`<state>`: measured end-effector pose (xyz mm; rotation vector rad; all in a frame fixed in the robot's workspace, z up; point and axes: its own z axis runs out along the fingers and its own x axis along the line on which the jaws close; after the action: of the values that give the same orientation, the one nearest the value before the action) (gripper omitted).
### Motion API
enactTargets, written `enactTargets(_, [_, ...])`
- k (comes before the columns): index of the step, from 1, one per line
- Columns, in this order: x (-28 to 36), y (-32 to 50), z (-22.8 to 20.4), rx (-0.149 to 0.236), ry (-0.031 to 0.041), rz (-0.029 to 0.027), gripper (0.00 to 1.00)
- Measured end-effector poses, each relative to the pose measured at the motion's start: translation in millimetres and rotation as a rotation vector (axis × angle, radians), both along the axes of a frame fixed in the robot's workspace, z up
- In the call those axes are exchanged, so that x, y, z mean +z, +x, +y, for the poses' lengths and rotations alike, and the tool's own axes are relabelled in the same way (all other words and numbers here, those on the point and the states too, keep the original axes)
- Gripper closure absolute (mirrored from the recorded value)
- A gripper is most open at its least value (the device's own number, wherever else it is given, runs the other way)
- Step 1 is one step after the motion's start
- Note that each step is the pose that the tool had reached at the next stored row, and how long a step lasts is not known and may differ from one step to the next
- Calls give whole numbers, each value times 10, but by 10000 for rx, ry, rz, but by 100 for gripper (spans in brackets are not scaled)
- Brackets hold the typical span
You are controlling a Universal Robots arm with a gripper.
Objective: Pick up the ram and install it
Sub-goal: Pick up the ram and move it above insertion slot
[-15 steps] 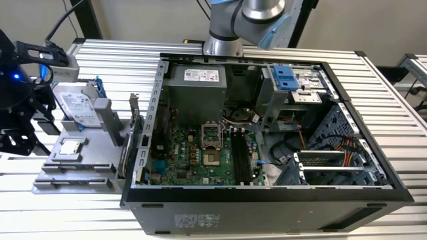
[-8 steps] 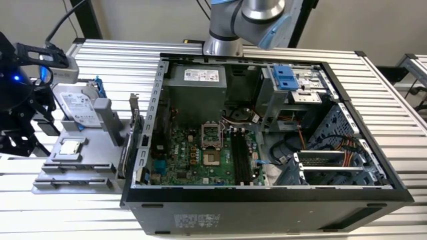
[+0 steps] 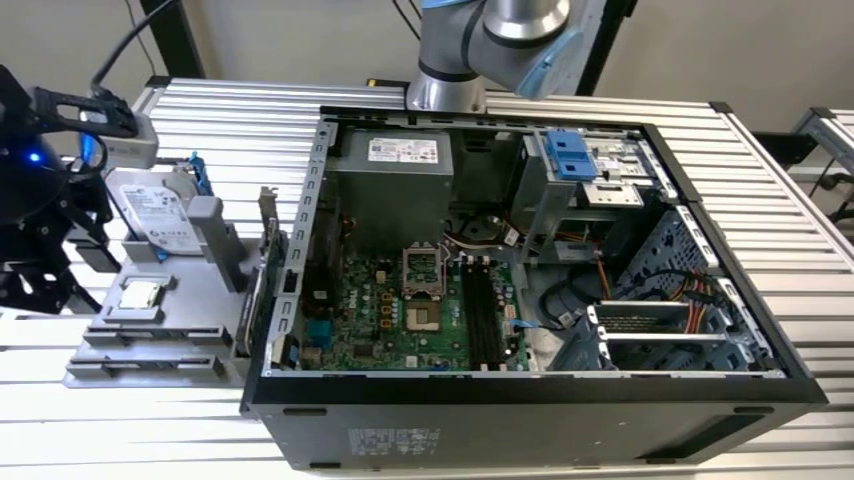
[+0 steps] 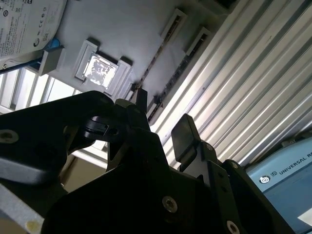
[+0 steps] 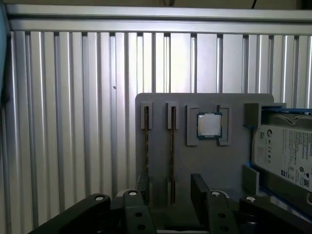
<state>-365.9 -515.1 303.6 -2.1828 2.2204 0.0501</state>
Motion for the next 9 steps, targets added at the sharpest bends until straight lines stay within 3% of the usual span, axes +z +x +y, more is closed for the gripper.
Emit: enactTargets(9, [-80,0,0,0,-8,7,0])
